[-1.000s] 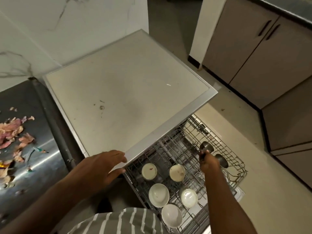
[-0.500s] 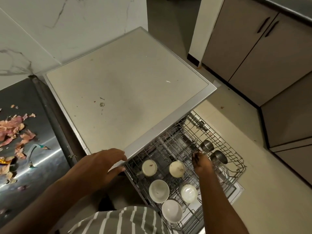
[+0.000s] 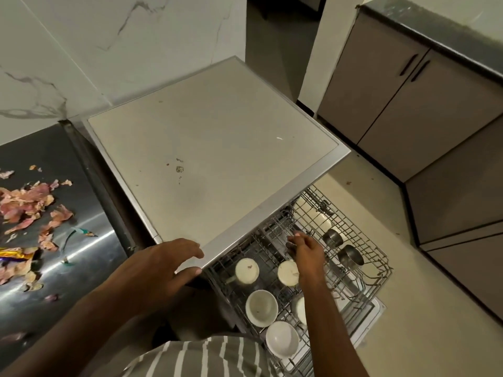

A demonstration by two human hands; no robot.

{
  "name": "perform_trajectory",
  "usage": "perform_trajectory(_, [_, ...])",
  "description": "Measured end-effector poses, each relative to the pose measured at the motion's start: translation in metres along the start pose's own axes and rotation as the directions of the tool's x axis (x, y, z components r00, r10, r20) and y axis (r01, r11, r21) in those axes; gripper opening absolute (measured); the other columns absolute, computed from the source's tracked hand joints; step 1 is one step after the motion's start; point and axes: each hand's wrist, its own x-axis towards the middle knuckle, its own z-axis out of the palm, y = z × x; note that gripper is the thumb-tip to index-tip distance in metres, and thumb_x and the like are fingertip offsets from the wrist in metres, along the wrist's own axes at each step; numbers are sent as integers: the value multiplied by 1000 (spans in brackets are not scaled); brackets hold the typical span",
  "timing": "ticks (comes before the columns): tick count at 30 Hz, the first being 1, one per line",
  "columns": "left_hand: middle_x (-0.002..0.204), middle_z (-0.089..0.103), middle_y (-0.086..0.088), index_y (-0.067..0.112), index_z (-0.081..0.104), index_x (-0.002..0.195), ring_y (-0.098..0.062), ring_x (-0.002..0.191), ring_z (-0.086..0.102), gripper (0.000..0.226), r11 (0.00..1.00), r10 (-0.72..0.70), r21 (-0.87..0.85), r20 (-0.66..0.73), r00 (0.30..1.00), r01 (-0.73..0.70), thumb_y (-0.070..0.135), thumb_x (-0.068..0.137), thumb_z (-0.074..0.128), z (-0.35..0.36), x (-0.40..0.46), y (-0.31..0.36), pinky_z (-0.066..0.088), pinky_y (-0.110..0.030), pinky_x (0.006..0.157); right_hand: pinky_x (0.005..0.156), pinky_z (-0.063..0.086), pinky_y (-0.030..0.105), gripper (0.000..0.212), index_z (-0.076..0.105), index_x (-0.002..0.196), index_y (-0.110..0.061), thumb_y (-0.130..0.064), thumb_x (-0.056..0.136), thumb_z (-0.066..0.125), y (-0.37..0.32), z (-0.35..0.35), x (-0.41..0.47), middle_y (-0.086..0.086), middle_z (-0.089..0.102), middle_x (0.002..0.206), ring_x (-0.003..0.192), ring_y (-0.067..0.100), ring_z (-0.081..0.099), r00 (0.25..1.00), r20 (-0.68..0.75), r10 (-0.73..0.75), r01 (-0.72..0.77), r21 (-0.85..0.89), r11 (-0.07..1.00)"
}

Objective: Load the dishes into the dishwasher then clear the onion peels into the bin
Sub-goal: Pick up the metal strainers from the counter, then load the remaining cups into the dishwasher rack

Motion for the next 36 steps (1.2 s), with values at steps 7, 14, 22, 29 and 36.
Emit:
perform_trajectory(7, [123,66,25,45,60,120,0,106,67,38,998,-20,-66,-177,984,9,62,89,49,-3,-33,-46,59,-37,91,73,61,28,18,76,105,-21,-12,103,61,-58,59,-71,-1,78,91,83,14,74,928,66,-368,370,-24,929])
perform_trajectory(14, [123,66,19,37,63,121,-7,111,65,38,981,-193,-77,-223,955,180,60,94,48,-16,-87,-108,54,-29,93,73,62,27,16,76,108,-14,-9,104,61,-89,137,-138,1,78,88,81,17,74,771,399,-497,585,-136,799])
perform_trajectory(22, [122,65,12,35,62,123,-10,110,63,27,896,-433,-248,-311,846,367,46,98,62,-32,-170,-181,54,-34,92,81,56,20,10,77,104,-34,-29,96,73,-63,276,-220,-20,76,92,85,-3,71,408,882,-236,845,-267,463])
perform_trajectory(29, [124,66,12,37,62,127,-8,111,63,33,818,-570,-349,-379,729,457,52,98,61,-29,-229,-236,54,-34,93,87,57,38,33,68,127,-30,-43,97,64,-26,386,-291,-5,74,110,96,14,69,219,965,144,975,-222,11])
perform_trajectory(36, [118,64,16,36,63,124,-3,106,58,25,836,-548,-304,-466,695,457,44,101,61,-48,-247,-284,52,-29,92,89,54,42,26,68,121,-19,-27,100,55,21,450,-318,12,70,122,110,32,66,317,919,233,903,-218,-370])
